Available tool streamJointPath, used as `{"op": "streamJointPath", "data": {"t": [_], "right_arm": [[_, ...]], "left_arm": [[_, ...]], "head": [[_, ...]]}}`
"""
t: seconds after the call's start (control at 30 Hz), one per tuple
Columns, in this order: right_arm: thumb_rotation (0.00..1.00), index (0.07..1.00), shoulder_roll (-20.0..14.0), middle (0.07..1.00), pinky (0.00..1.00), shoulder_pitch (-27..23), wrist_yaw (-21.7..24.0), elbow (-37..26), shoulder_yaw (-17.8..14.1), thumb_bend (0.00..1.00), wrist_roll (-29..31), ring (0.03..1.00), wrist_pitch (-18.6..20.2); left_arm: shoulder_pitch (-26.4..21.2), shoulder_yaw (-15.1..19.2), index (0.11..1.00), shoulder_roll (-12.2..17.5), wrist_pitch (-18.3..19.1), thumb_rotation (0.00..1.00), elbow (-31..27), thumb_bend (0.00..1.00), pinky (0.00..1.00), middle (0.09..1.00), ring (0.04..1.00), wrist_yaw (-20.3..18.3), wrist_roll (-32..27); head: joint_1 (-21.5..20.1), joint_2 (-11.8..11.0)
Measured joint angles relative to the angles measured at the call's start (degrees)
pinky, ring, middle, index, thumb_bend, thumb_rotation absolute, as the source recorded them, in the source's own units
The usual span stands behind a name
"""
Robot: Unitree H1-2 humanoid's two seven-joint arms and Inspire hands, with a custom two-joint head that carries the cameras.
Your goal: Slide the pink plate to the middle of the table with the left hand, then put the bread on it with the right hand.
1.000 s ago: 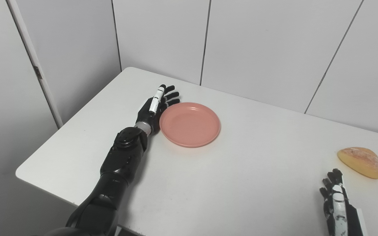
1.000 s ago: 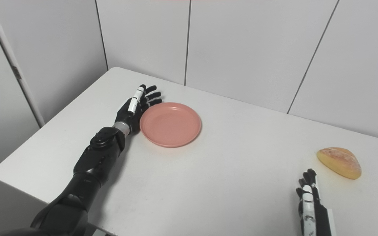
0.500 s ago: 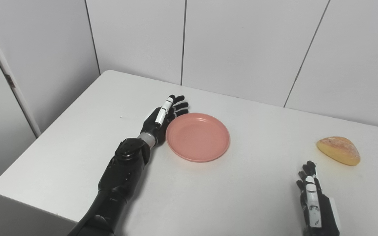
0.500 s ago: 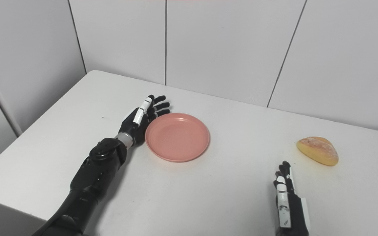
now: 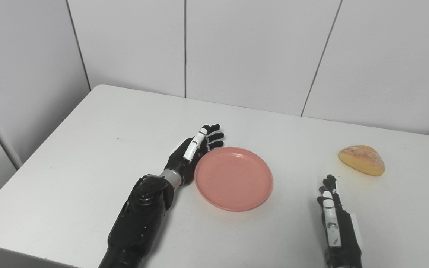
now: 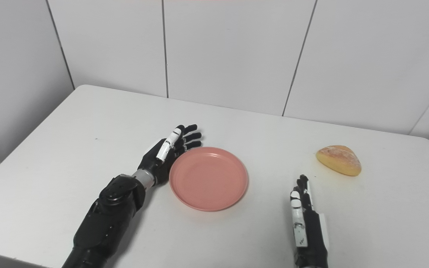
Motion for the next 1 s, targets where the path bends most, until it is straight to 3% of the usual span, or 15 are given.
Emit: {"op": "streamJointPath", "data": {"t": [0.33,0.5,1.0], "right_arm": [[1.00,0.980,0.86,0.973,0.94,0.02,-1.98,-0.02,0.90,0.25,-2.48,0.953,0.37],[1.00,0.972,1.64,0.965,0.93,0.00,-2.73,-0.36,1.08,0.25,-3.13,0.943,1.18],[1.00,0.961,2.55,0.958,0.93,0.27,-3.27,-1.94,1.92,0.30,-4.35,0.943,3.45]], "left_arm": [[1.64,-0.78,0.901,-2.66,0.07,1.00,-1.52,0.33,0.90,0.904,0.896,0.22,0.48],[2.44,-1.30,0.901,-2.73,-1.36,1.00,-1.70,0.33,0.90,0.904,0.898,0.09,1.26],[4.82,-1.23,0.904,-2.85,-0.08,1.00,-5.25,0.33,0.90,0.905,0.898,-0.25,1.17]], "head": [[-3.52,1.67],[-5.37,2.20],[-10.45,2.99]]}}
